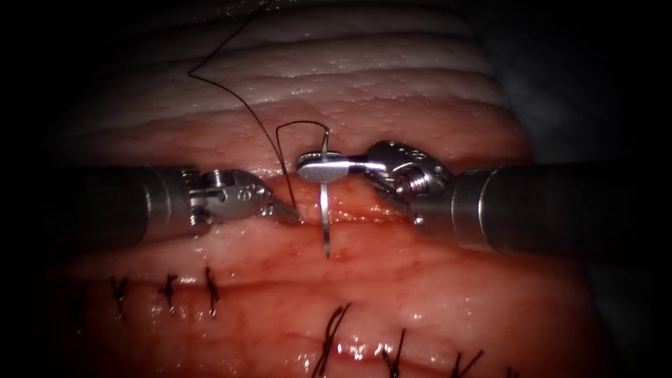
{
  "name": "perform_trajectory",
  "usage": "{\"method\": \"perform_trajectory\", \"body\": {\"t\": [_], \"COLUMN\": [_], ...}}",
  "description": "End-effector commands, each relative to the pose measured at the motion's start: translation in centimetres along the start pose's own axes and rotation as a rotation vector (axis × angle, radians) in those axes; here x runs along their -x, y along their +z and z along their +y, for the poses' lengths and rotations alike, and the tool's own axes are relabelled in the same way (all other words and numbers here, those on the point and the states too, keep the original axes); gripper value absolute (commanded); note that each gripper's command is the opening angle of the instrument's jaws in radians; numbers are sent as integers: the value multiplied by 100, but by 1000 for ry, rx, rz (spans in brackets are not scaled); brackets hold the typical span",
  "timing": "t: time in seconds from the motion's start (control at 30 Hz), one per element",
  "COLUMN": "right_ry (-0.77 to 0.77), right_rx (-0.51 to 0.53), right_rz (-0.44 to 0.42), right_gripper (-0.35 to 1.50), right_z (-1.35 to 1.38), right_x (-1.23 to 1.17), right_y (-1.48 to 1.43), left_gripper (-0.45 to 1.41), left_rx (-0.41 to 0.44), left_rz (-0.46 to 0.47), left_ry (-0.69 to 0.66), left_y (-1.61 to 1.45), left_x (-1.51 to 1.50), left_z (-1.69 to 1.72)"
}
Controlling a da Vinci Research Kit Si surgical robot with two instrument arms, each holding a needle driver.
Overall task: Wound Closure
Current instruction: Push needle through skin beneath incision with right hand
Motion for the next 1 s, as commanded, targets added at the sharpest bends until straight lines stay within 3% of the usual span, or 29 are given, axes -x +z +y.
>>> {"method": "perform_trajectory", "body": {"t": [0.03, 0.3, 0.53, 0.57, 0.63, 0.83, 1.0], "right_ry": [-7, -161, -309, -333, -375, -489, -575], "right_rx": [-2, 2, 42, 51, 65, 75, 82], "right_rz": [0, 55, 97, 105, 120, 124, 121], "right_gripper": [-35, -35, -35, -35, -35, -35, -35], "right_z": [3, 11, 28, 30, 34, 38, 34], "right_x": [6, 4, 14, 17, 26, 48, 48], "right_y": [7, 12, 20, 22, 27, 41, 46], "left_gripper": [-45, -45, -45, -32, -21, -15, 5], "left_rx": [6, 40, 45, 42, 44, 46, 47], "left_rz": [-14, -168, -194, -195, -194, -195, -195], "left_ry": [-1, -72, -150, -156, -162, -175, -188], "left_y": [8, 23, 22, 22, 21, 18, 15], "left_x": [0, 22, 21, 21, 21, 23, 27], "left_z": [-4, -10, -1, 1, 4, 8, 9]}}
